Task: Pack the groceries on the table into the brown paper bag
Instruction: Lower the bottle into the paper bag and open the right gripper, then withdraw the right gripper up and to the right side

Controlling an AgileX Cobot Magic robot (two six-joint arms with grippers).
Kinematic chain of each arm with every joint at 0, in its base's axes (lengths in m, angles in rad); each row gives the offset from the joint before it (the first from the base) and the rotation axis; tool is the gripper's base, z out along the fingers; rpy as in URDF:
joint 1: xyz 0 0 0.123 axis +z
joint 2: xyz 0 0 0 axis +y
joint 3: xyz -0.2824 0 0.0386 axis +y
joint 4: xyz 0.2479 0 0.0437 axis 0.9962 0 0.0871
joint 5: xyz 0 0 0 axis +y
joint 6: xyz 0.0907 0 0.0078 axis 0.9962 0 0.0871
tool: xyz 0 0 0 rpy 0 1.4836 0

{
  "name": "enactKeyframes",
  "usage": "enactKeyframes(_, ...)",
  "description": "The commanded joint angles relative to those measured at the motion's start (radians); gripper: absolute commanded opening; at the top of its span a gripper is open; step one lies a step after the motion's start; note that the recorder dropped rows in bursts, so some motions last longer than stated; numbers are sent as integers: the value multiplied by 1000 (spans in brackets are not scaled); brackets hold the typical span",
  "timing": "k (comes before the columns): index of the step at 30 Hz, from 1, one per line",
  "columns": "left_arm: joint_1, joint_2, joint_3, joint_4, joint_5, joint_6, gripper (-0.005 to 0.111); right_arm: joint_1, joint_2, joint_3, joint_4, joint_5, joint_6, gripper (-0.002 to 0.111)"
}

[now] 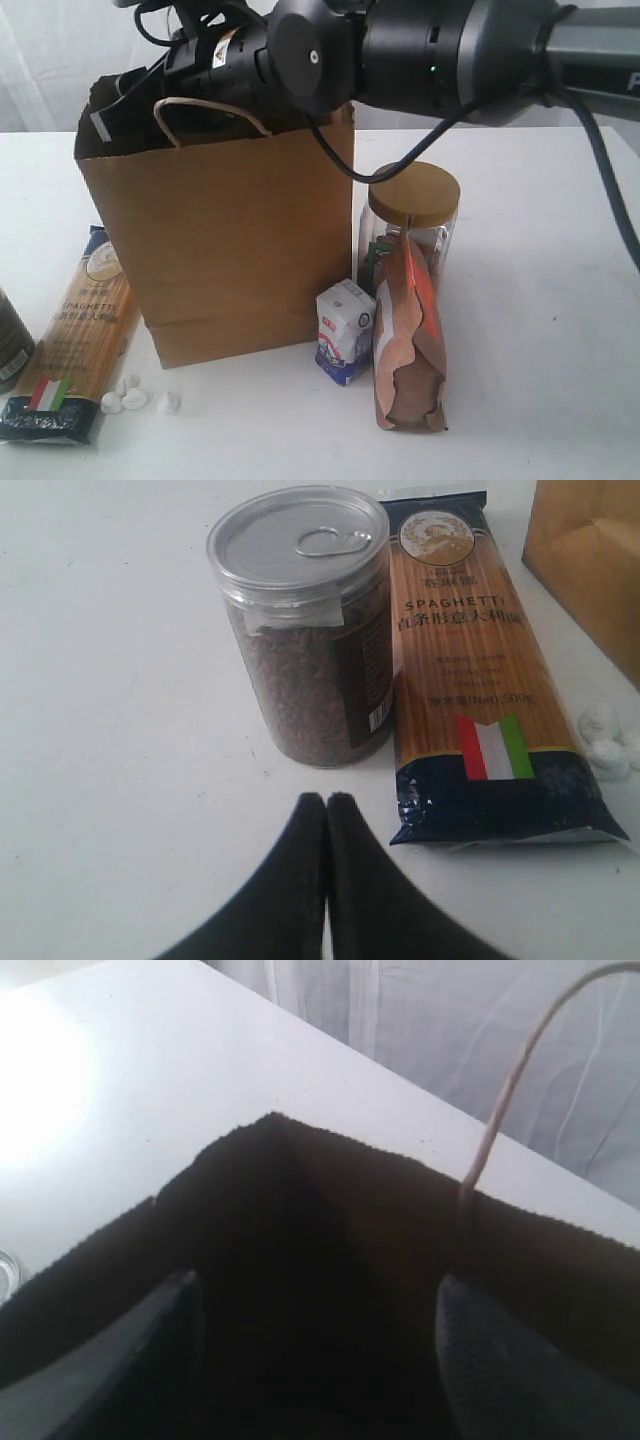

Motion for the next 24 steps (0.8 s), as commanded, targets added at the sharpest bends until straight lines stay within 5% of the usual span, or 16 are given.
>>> enactKeyframes(1,6,-4,3,-5,8,-6,0,-4,-7,-5,1,13,-10,63)
enactKeyframes(24,6,-4,3,-5,8,-6,0,-4,-212,-5,-16,162,-12,62)
